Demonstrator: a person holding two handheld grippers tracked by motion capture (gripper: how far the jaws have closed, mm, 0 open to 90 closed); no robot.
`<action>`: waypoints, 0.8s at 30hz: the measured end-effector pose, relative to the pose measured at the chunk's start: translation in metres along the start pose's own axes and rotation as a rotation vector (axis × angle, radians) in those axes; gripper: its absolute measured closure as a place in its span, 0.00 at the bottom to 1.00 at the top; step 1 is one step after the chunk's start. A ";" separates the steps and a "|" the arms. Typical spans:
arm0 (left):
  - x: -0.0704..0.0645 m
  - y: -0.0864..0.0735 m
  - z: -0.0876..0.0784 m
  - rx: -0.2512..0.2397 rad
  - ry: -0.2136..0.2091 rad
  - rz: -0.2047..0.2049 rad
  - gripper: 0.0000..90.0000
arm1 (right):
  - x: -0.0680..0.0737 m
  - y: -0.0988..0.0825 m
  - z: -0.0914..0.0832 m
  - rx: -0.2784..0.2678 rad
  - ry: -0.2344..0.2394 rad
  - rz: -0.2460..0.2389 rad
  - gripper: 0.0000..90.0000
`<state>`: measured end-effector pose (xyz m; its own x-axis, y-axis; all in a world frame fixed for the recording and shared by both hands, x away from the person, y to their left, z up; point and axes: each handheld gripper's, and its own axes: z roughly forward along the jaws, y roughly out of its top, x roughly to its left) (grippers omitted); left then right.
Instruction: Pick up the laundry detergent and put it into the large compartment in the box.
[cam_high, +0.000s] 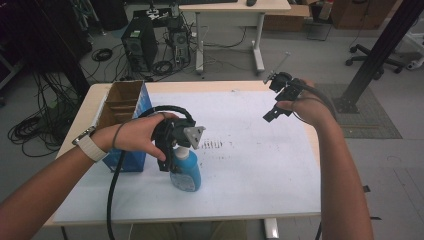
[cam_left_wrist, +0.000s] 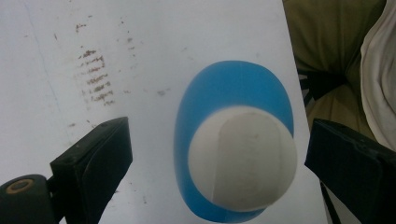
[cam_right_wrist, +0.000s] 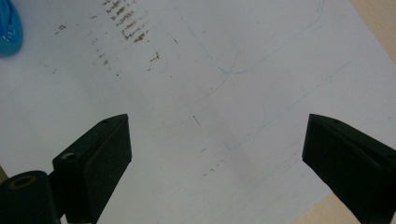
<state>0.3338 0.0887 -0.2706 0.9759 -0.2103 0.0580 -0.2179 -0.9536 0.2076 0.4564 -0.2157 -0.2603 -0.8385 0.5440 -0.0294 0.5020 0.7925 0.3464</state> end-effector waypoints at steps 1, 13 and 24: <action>0.000 0.000 0.001 0.004 0.000 -0.005 0.08 | 0.000 0.000 0.000 0.000 0.000 0.001 0.09; 0.000 0.002 0.007 0.012 0.000 0.008 0.09 | -0.001 -0.001 0.001 -0.003 0.002 0.003 0.09; 0.000 0.003 0.010 0.022 -0.007 0.024 0.15 | -0.001 -0.004 0.000 -0.003 0.002 0.008 0.09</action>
<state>0.3334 0.0836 -0.2800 0.9706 -0.2343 0.0561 -0.2407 -0.9529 0.1845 0.4555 -0.2195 -0.2619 -0.8350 0.5497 -0.0251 0.5078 0.7874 0.3494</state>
